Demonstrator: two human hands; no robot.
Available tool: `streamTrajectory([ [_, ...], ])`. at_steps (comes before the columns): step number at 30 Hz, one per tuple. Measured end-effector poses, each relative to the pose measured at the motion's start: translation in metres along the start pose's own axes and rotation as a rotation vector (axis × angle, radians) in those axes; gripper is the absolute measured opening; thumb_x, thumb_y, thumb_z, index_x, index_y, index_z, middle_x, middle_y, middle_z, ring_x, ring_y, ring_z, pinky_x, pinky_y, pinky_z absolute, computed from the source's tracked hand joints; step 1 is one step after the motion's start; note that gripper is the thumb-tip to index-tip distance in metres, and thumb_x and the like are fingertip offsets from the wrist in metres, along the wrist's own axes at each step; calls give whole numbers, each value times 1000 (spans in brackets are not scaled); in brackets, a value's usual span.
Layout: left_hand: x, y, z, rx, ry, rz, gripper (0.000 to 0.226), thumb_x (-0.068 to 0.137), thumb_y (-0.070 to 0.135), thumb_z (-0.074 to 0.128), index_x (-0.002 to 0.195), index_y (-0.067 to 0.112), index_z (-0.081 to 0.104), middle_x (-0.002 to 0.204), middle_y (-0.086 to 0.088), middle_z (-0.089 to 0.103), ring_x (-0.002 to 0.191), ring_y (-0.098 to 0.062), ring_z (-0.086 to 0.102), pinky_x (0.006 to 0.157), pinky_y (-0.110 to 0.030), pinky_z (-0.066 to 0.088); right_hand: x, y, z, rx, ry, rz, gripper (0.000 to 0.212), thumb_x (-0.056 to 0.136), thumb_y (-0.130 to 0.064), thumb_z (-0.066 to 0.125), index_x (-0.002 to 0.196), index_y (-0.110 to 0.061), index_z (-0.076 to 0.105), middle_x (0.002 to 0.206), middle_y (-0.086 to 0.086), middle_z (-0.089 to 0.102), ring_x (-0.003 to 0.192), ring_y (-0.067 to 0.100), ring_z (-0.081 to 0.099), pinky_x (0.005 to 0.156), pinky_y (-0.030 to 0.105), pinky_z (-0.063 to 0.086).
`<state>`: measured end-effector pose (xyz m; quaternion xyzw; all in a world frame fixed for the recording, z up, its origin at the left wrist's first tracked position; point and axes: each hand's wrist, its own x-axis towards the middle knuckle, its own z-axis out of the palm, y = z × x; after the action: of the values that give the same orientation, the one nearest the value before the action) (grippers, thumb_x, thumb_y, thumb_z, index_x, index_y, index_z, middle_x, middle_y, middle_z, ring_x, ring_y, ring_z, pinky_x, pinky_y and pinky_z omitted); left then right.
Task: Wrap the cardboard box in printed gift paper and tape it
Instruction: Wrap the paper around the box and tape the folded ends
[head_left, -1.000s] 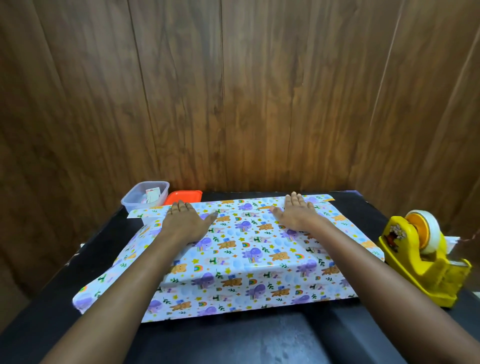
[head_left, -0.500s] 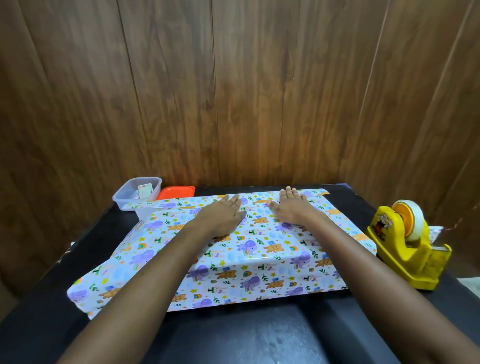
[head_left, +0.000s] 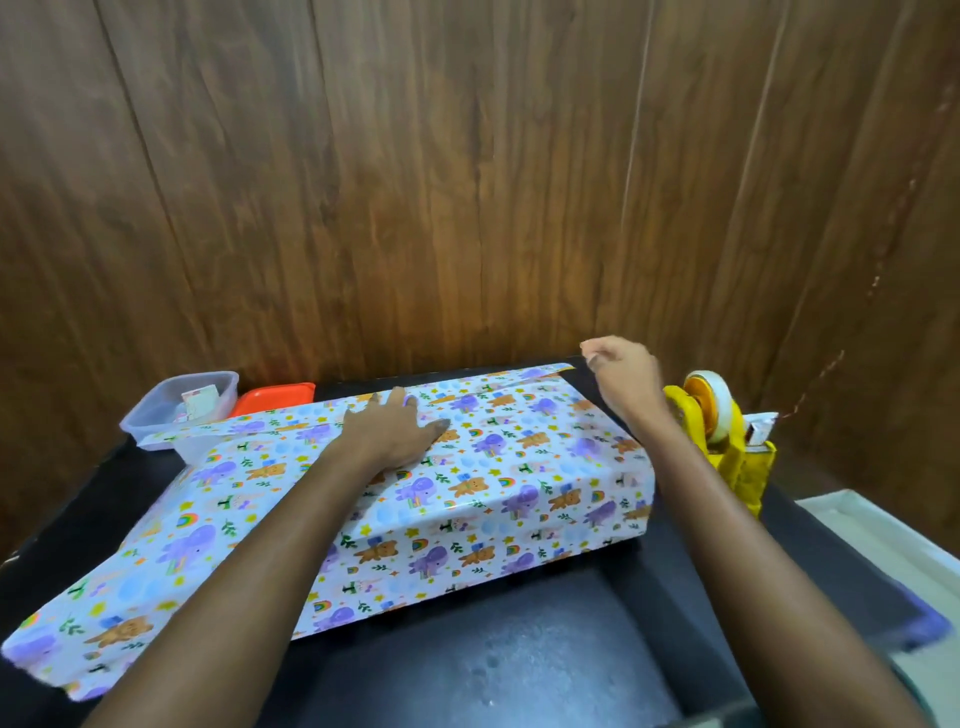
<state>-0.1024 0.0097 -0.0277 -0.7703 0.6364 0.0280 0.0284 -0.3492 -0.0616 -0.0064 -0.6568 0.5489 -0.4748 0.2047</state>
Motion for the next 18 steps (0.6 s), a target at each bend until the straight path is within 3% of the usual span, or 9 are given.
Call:
streamTrajectory([
  [3, 4, -2, 3, 6, 9, -8, 77, 92, 65, 17, 150, 15, 13, 158, -4, 4, 143, -28, 13, 112, -50, 22, 0, 19, -47, -354, 195, 152, 33, 87, -12, 47, 114, -9, 65, 121, 14, 63, 118, 34, 50, 97, 36, 38],
  [5, 4, -2, 6, 3, 26, -7, 75, 92, 63, 18, 149, 15, 14, 158, -5, 6, 143, -28, 13, 112, -51, 22, 0, 42, -79, -605, 166, 398, 32, 91, -23, 46, 114, -8, 62, 118, 15, 61, 123, 35, 43, 103, 43, 29],
  [6, 3, -3, 7, 3, 41, -12, 74, 93, 63, 18, 149, 15, 15, 157, -5, 7, 143, -27, 13, 112, -52, 23, -1, 51, -90, -620, 102, 518, 31, 92, -26, 46, 111, -7, 63, 107, 14, 64, 121, 35, 45, 103, 45, 28],
  [8, 1, -3, 9, 7, 66, -16, 73, 93, 62, 17, 149, 15, 15, 157, -5, 9, 143, -27, 14, 111, -52, 23, -5, 64, -107, -408, -53, 663, 27, 92, -23, 53, 101, 0, 63, 80, 12, 63, 98, 31, 59, 92, 40, 42],
  [9, 1, -3, 10, 11, 74, -15, 72, 93, 62, 16, 149, 16, 16, 157, -5, 10, 143, -26, 14, 111, -53, 24, -5, 70, -114, -253, -106, 684, 23, 91, -17, 57, 97, 4, 62, 74, 12, 60, 78, 27, 63, 75, 33, 49],
  [11, -1, -3, 9, 13, 94, -10, 70, 93, 61, 17, 147, 15, 21, 155, -5, 16, 142, -26, 17, 110, -53, 25, -8, 78, -121, -11, -160, 709, 15, 88, -7, 63, 93, 7, 60, 69, 13, 57, 46, 17, 60, 49, 24, 49],
  [12, -2, -2, 9, 14, 103, -5, 69, 94, 60, 18, 146, 15, 23, 153, -5, 19, 141, -25, 19, 109, -52, 26, -8, 84, -124, 82, -156, 730, 19, 86, -5, 65, 98, 8, 61, 69, 14, 61, 44, 16, 61, 47, 24, 50],
  [15, -4, 0, 9, 15, 119, 1, 66, 94, 59, 19, 144, 15, 26, 151, -5, 22, 140, -25, 21, 108, -52, 27, -7, 97, -126, 209, -130, 747, 32, 80, -7, 72, 106, 9, 61, 84, 13, 70, 68, 22, 68, 66, 33, 57],
  [18, -5, -1, 9, 22, 120, 2, 66, 94, 58, 19, 145, 15, 25, 152, -5, 21, 141, -25, 20, 109, -52, 27, -11, 84, -133, 225, -59, 621, 13, 84, -14, 70, 79, -2, 65, 91, 11, 66, 86, 20, 62, 71, 28, 47],
])
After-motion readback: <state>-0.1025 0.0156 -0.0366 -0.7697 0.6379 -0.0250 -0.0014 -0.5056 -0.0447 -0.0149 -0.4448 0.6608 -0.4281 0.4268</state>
